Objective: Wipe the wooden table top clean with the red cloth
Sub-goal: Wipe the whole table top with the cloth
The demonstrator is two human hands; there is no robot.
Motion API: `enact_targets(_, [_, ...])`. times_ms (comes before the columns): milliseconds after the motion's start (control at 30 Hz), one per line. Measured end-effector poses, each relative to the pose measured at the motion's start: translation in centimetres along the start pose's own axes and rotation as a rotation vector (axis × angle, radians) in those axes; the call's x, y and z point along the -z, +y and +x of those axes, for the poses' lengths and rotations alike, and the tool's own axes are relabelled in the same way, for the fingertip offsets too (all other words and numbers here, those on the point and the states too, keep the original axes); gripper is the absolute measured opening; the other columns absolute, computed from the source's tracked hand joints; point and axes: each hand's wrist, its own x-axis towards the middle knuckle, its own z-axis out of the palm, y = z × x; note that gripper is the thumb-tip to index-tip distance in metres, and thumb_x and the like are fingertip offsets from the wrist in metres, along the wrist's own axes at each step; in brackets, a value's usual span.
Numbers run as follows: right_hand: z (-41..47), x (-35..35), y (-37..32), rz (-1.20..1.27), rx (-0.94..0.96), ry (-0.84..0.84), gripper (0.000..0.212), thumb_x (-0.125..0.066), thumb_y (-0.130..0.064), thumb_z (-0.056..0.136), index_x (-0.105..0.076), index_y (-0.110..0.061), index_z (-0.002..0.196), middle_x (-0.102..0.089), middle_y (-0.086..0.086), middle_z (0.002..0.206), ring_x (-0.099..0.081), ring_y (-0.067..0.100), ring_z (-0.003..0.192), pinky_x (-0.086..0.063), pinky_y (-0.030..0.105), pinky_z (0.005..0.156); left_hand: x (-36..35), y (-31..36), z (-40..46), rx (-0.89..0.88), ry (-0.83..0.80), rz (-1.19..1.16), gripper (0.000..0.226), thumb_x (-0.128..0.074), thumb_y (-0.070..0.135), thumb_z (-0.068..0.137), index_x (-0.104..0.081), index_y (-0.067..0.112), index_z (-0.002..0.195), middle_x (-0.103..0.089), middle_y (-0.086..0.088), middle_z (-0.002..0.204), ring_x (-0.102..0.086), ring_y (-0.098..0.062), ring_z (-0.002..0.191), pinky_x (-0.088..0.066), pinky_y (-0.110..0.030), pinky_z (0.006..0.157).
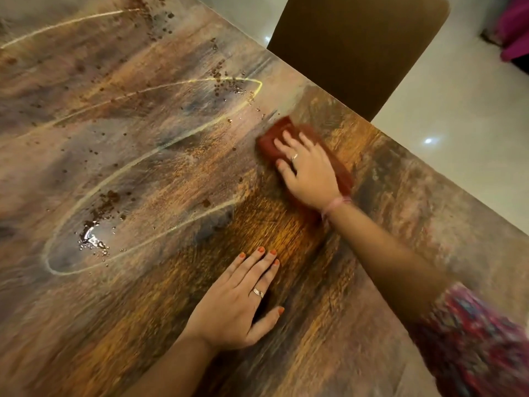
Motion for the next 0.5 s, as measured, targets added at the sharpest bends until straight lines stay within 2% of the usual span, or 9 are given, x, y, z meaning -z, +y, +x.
enact_targets(67, [-2.6, -0.5, -0.3, -0.03, 0.093, -0.037, 0.049, -0.037, -0.041, 0.099, -0.039, -0.028, 0.146, -0.033, -0.003, 0.156, -0.025, 0.025, 0.145, -0.019, 0.047, 0.117, 0.1, 0.1, -0.1, 0.008, -0.015, -0.006, 0.069, -0.031, 0.059, 0.094, -0.038, 0.012, 0.144, -0.035, -0.005, 0.151, -0.021, -0.022, 0.143, -0.014, -0.039, 0.115])
enact_targets(133, [-1.3, 0.2, 0.9, -0.015, 0.097, -0.033, 0.048, -0.036, -0.04, 0.1, -0.039, -0.028, 0.146, -0.033, -0.003, 0.156, -0.026, 0.024, 0.145, -0.019, 0.047, 0.117, 0.3, 0.1, 0.0, 0.004, -0.019, 0.001, 0.07, -0.031, 0.059, 0.094, -0.037, 0.012, 0.145, -0.034, -0.005, 0.151, -0.021, -0.022, 0.143, -0.014, -0.04, 0.115])
enact_targets(233, [5.8, 1.8, 3.8, -0.027, -0.047, 0.03, 0.048, -0.033, -0.039, 0.102, -0.039, -0.025, 0.147, -0.031, 0.001, 0.157, -0.026, 0.026, 0.145, -0.019, 0.046, 0.12, 0.2, 0.0, 0.1, -0.002, -0.001, -0.006, 0.07, -0.032, 0.059, 0.094, -0.036, 0.012, 0.145, -0.033, -0.006, 0.152, -0.021, -0.022, 0.144, -0.013, -0.04, 0.115])
enact_targets(400, [14.2, 2.6, 5.1, -0.01, -0.394, 0.047, 0.053, -0.027, -0.043, 0.101, -0.025, -0.028, 0.152, -0.022, 0.001, 0.16, -0.02, 0.028, 0.146, -0.014, 0.049, 0.119, 0.2, -0.1, 0.0, 0.011, -0.003, -0.018, 0.07, -0.032, 0.06, 0.094, -0.036, 0.014, 0.146, -0.032, -0.003, 0.153, -0.018, -0.019, 0.145, -0.01, -0.037, 0.117])
enact_targets(467, [13.2, 1.8, 3.2, -0.034, -0.396, 0.069, 0.053, -0.028, -0.042, 0.101, -0.025, -0.029, 0.152, -0.02, 0.0, 0.161, -0.017, 0.028, 0.147, -0.012, 0.048, 0.12, 0.0, -0.1, 0.0, 0.006, 0.0, -0.02, 0.07, -0.032, 0.06, 0.094, -0.036, 0.013, 0.146, -0.033, -0.003, 0.153, -0.018, -0.019, 0.145, -0.009, -0.037, 0.117])
enact_targets(500, [11.7, 1.3, 1.9, -0.062, -0.312, 0.078, 0.052, -0.03, -0.041, 0.101, -0.028, -0.027, 0.151, -0.022, 0.001, 0.16, -0.019, 0.028, 0.146, -0.015, 0.047, 0.119, 0.0, -0.1, 0.0, 0.011, 0.003, -0.021, 0.07, -0.031, 0.06, 0.094, -0.036, 0.013, 0.145, -0.033, -0.003, 0.152, -0.018, -0.019, 0.144, -0.01, -0.037, 0.117])
